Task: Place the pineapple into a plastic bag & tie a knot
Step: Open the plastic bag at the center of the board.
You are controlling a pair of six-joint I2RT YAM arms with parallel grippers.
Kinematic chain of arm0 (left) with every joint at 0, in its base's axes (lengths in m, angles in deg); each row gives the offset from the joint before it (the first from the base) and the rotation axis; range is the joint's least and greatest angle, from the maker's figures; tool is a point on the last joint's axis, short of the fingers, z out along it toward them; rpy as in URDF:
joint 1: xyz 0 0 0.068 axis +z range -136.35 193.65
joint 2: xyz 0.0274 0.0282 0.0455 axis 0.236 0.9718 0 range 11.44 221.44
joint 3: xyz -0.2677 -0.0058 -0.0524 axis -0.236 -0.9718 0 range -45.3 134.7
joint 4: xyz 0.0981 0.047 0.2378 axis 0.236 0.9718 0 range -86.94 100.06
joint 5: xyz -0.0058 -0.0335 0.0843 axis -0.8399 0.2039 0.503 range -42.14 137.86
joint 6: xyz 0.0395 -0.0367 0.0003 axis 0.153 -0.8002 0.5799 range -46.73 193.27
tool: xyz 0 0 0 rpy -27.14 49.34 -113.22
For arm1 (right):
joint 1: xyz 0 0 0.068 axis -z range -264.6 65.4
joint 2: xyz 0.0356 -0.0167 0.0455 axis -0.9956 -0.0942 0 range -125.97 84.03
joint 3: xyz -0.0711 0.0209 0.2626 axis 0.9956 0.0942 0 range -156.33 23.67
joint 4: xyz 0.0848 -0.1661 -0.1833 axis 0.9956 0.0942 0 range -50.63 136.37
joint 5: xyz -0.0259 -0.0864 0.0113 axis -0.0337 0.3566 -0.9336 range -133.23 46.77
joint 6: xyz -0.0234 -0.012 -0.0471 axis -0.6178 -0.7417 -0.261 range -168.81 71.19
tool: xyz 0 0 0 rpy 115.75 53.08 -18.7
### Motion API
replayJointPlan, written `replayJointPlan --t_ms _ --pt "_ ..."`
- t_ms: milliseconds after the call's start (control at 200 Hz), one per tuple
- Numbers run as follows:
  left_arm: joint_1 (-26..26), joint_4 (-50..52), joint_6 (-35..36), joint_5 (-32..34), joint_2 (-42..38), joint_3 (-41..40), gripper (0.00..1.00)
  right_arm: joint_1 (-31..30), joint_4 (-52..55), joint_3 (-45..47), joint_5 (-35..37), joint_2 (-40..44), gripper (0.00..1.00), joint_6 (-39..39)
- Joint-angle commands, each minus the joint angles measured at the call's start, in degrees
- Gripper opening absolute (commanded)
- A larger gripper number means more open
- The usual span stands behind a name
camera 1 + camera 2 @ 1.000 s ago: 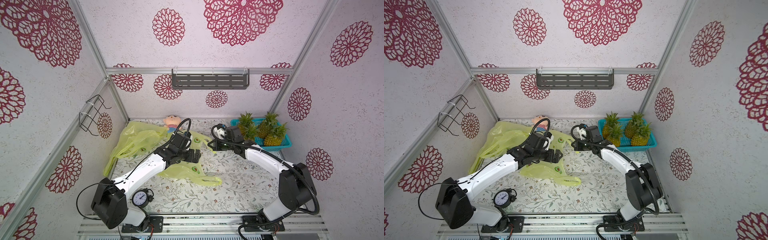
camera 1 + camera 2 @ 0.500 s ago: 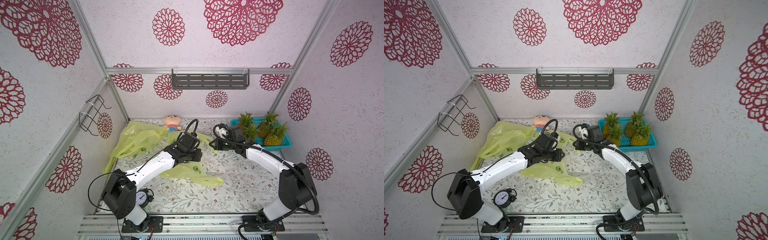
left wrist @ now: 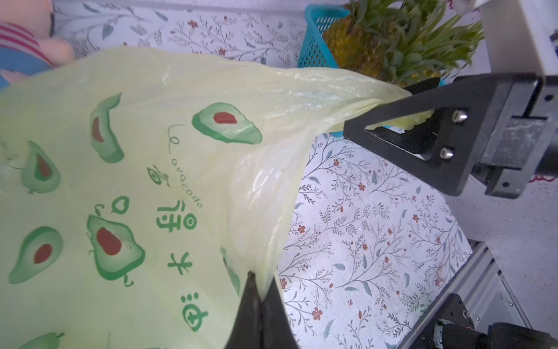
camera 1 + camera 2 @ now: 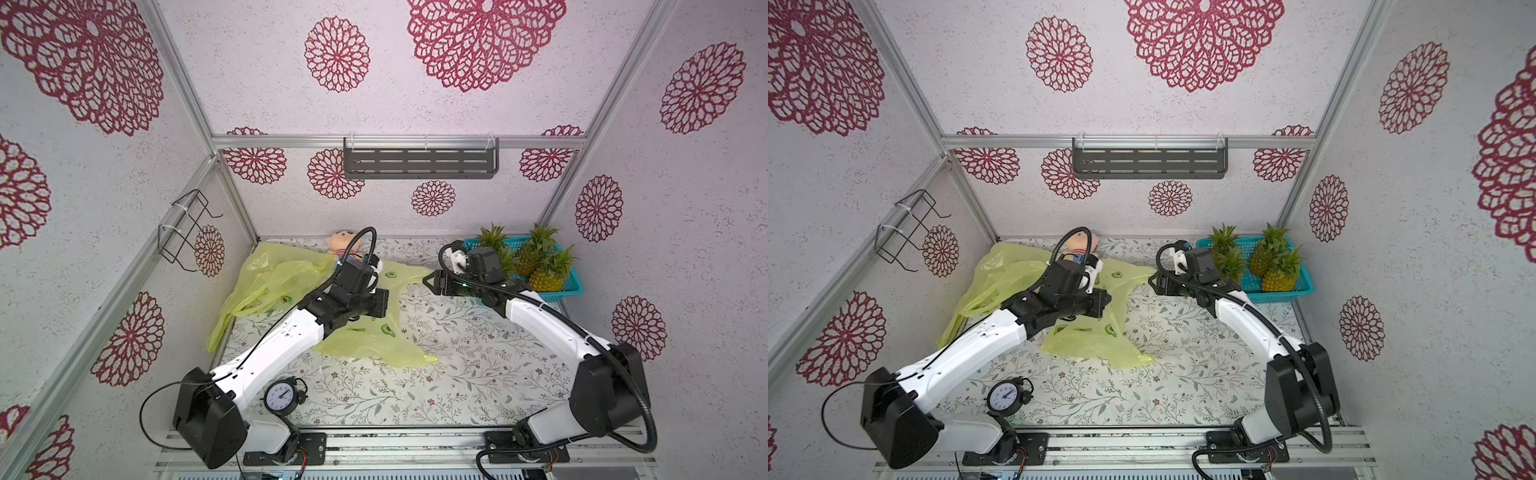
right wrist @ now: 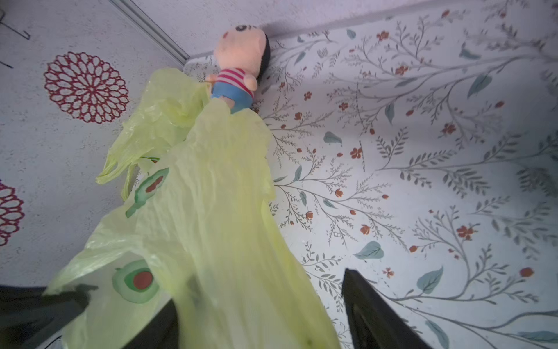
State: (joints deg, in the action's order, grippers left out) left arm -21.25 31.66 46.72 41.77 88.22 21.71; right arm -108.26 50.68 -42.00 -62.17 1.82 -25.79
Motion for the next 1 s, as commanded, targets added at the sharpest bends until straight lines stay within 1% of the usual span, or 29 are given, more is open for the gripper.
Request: replayJointPlan --t_ms 0,50,155,310,375,440,520,575,661,811,871,991 --pt "2.5 -0.1 2.6 -4.5 -3.5 -2.0 0.0 0.1 -1.2 0.9 1.6 6.5 0.78 -2.7" --pt "3.4 -0.1 3.0 -5.4 -4.0 -2.2 0.0 -0.4 -1.9 1.6 2.0 8.4 0.78 -2.4" --pt "5.0 0.0 3.1 -4.2 -3.8 -1.8 0.0 -2.2 -2.0 2.8 6.4 12.4 0.79 -1.8" --pt "6.9 -1.2 1.1 -3.6 -0.8 -0.2 0.0 -3.1 -3.5 4.9 11.9 18.4 0.8 0.7" --pt "7.2 -1.4 0.4 -3.8 1.2 1.2 0.0 -3.5 -3.4 4.7 12.0 19.7 0.78 1.0" --pt "7.4 -1.8 0.0 -4.9 3.2 2.6 0.0 -4.3 -2.7 3.7 10.6 19.5 0.71 1.1" --pt "7.4 -2.4 0.1 -6.7 5.2 4.3 0.0 -6.3 -2.7 2.6 8.4 17.6 0.6 1.4" --pt "7.5 -2.8 -0.1 -7.0 6.0 5.2 0.0 -8.1 -3.1 2.2 8.1 15.6 0.52 1.7" --pt "7.4 -3.2 -0.3 -6.8 7.0 6.5 0.0 -10.8 -5.2 2.1 8.1 12.2 0.43 2.8" --pt "7.5 -3.4 -0.4 -6.9 7.8 8.3 0.0 -13.7 -10.1 1.8 7.6 4.5 0.32 4.6" --pt "7.6 -3.6 -0.2 -6.9 7.5 8.5 0.0 -14.0 -11.8 1.2 6.7 1.1 0.3 5.5" --pt "7.9 -3.9 -0.1 -7.3 6.7 8.5 0.0 -14.3 -16.8 0.2 2.6 -5.6 0.27 6.7"
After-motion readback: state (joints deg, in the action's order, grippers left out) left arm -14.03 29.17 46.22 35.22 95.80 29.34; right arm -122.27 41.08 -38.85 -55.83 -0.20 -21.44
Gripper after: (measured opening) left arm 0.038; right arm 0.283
